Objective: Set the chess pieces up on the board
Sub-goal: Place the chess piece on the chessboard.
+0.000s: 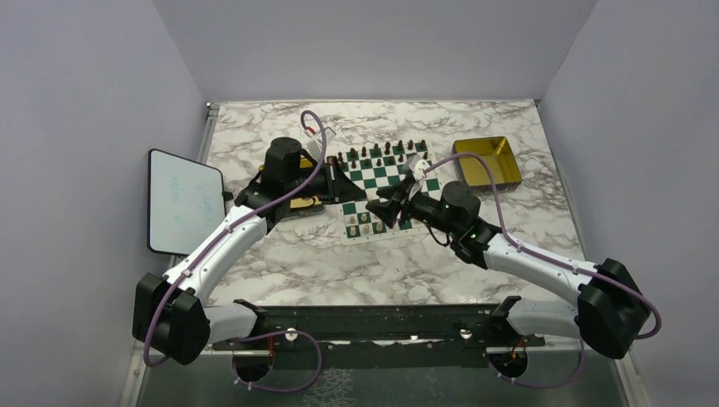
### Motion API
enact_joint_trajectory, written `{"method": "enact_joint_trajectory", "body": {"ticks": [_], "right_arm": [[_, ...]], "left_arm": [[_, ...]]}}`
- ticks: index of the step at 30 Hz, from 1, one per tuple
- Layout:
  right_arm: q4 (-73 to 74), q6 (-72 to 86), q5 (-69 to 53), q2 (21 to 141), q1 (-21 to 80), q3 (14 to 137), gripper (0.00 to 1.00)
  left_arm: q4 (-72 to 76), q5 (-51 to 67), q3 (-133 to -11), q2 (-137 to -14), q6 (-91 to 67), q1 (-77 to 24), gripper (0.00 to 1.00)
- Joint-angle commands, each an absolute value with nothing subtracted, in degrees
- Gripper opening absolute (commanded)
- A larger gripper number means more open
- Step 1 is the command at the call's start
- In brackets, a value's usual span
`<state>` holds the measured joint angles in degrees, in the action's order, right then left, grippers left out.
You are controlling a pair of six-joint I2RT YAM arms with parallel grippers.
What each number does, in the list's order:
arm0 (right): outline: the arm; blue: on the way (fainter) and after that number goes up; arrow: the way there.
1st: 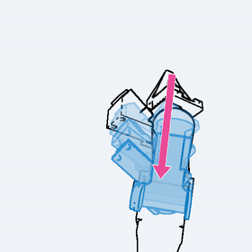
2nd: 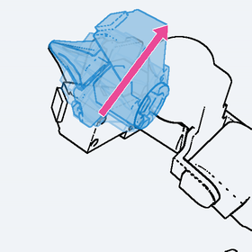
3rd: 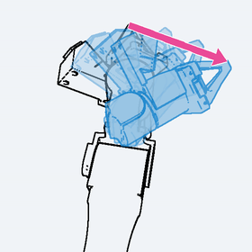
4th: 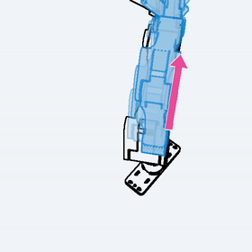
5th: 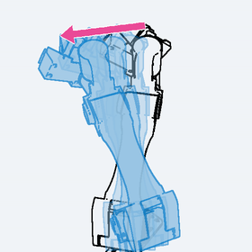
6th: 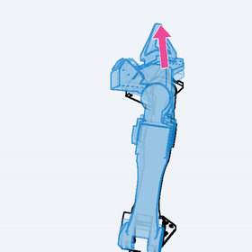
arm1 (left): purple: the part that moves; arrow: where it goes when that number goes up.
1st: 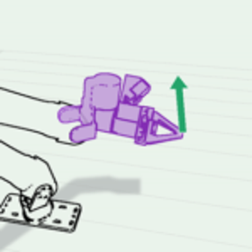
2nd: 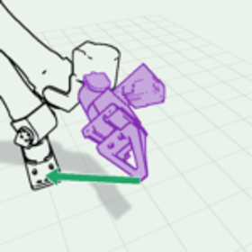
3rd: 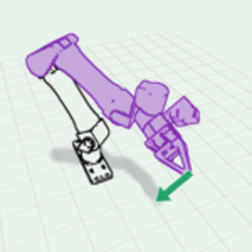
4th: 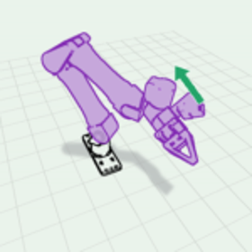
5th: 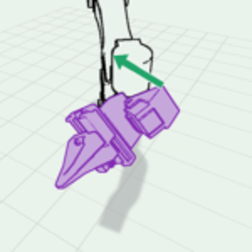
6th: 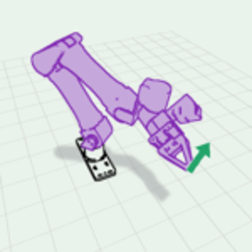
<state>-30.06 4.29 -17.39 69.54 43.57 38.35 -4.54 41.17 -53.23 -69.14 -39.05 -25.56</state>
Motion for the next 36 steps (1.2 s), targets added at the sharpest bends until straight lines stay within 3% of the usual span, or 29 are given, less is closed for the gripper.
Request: {"method": "enact_joint_trajectory", "body": {"ticks": [1, 9, 13, 15, 27, 36], "right_arm": [[-23.99, 10.04, -13.08, 66.79, 44.03, 36.52, 0.53], [0.52, 18.99, -1.69, 64.05, 43.96, 41.12, 0.66], [9.08, 19.43, 7.87, 63.12, 43.26, 41.81, 0.80], [11.03, 19.57, 9.51, 62.18, 41.70, 41.50, 0.99], [21.19, 17.17, 7.68, 46.72, 40.87, 40.42, 1.00], [23.98, 15.17, 8.94, 36.13, 40.87, 38.81, 1.00]], "left_arm": [[-15.18, 35.35, -59.78, -71.05, -29.76, -25.57, 0.01], [-27.81, 25.05, -69.32, -77.55, -20.58, -26.63, 0.01], [-31.92, 21.09, -74.90, -83.53, -18.30, -29.27, 0.01], [-34.14, 19.13, -78.11, -86.99, -17.29, -30.78, 0.01], [-46.22, 10.21, -98.70, -111.10, -12.22, -38.66, 0.00], [-47.03, 4.91, -104.99, -120.79, -11.72, -41.97, 0.00]]}}
